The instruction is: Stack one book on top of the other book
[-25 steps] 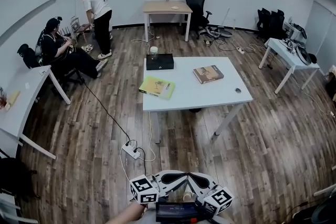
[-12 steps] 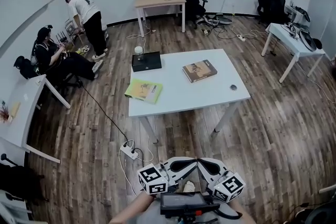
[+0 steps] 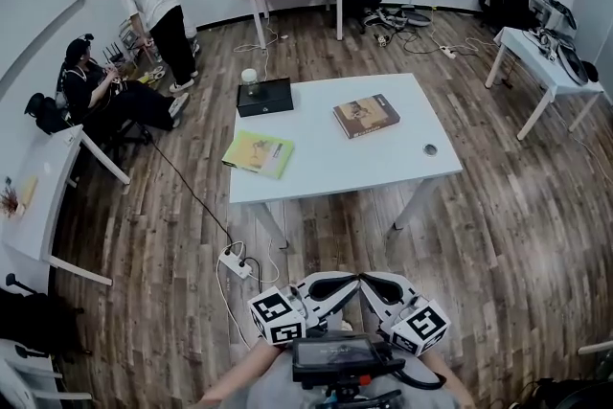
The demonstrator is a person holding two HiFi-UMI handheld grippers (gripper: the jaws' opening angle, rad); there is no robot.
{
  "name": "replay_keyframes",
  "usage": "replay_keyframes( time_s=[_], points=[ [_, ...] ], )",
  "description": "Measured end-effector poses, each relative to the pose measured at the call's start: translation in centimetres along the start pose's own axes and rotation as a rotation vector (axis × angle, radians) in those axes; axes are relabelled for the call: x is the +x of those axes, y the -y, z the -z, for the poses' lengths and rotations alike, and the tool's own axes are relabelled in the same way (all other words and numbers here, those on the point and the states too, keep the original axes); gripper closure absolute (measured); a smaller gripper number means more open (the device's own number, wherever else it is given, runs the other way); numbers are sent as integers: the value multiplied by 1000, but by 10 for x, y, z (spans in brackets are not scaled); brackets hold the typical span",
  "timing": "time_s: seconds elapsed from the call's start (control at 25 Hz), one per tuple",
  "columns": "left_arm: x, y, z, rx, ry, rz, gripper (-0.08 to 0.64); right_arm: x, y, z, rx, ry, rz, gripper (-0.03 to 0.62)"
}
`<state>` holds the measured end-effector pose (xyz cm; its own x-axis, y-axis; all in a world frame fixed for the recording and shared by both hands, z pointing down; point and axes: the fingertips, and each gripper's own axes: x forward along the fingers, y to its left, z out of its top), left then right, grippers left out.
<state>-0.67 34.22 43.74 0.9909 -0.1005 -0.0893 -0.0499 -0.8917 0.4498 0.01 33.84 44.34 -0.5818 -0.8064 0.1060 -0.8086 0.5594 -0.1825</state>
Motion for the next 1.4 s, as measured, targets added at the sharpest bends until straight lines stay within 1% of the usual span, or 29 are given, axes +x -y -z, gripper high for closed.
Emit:
replay_keyframes(
  time_s=[0.08,0.2,0.4,0.52,0.6,0.76,0.92,1.04,1.2,1.4],
  points=[
    [5,-12,-2,-18,17,7,541,7,10,0,-4,-10,-3,563],
    [15,-34,-10,-21,25,18,541,24,31,-1,-7,-28,1,563],
    [25,-97,-35,-26,44,7,541,77,74,-11,5,-40,-8,563],
    [31,-139,-63,-14,45,-7,541,117,101,-23,-13,-56,-23,563],
    [34,-165,-85,-2,61,-8,541,143,118,-31,-35,-74,-30,563],
    [39,-211,-126,31,85,6,541,193,145,-62,-55,-39,-48,563],
    [39,-250,-149,49,65,11,541,232,166,-74,-57,-27,-33,563],
    [39,-271,-161,59,50,19,541,253,177,-79,-37,-20,-20,563],
    [47,-288,-165,56,36,33,541,264,194,-78,-17,-22,5,563],
    [60,-305,-165,47,25,36,541,272,213,-78,-27,-36,14,563]
  ],
)
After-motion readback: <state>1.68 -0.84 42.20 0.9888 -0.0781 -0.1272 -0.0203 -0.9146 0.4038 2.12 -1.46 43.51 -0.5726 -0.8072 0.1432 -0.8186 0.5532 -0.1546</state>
